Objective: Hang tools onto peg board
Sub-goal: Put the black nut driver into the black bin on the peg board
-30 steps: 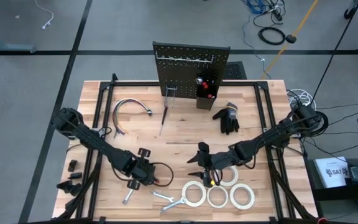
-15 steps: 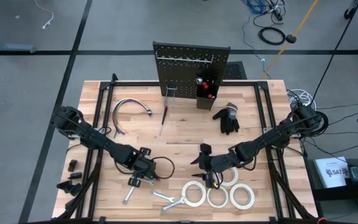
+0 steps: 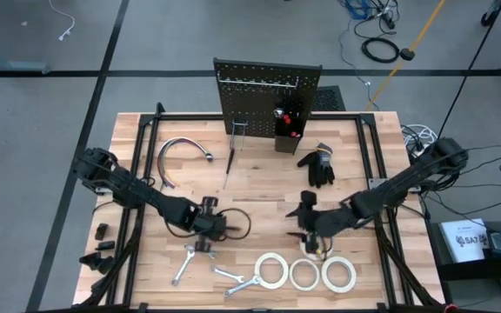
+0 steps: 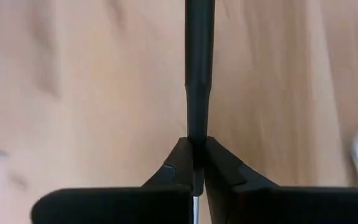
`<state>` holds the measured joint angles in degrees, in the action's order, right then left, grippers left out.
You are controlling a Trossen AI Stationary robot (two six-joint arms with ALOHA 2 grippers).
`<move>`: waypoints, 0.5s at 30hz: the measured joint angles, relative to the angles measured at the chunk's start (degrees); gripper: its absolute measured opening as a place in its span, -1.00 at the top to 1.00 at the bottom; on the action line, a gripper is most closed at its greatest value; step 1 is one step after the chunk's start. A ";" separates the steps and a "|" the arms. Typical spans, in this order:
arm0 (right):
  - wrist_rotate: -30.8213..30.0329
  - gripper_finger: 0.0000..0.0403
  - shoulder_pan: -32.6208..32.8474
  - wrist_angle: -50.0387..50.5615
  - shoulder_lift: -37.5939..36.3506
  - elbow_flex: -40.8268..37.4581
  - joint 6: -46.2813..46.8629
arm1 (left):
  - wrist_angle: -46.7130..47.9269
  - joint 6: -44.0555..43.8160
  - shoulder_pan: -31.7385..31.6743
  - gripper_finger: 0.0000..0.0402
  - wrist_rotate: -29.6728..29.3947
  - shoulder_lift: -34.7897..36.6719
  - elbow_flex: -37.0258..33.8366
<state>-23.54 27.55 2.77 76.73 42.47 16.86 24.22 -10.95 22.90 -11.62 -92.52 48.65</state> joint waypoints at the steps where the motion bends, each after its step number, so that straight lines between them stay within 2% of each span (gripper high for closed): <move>1: -1.57 -0.20 0.34 -2.93 -1.87 -1.98 -0.49 | -0.87 0.77 -0.42 0.96 -0.98 0.28 0.78; 4: -2.38 -0.20 1.31 -14.61 -7.52 -8.13 -3.69 | -5.66 1.36 -2.19 0.96 -3.37 0.47 2.52; 6: -2.09 -0.20 2.02 -22.76 -11.15 -12.51 -5.60 | -12.57 1.55 -3.29 0.96 -4.26 0.47 2.97; 11: -3.58 -0.20 2.96 -45.84 -17.57 -23.88 -7.06 | -42.38 5.66 -3.99 0.98 -3.83 0.47 1.47; 15: -3.45 -0.20 4.07 -60.99 -19.27 -30.04 -7.17 | -56.62 10.22 -4.31 0.98 -3.89 0.54 1.21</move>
<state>-26.99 31.62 -58.22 57.46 12.43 9.69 -32.40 -0.72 18.59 -15.51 -91.98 49.86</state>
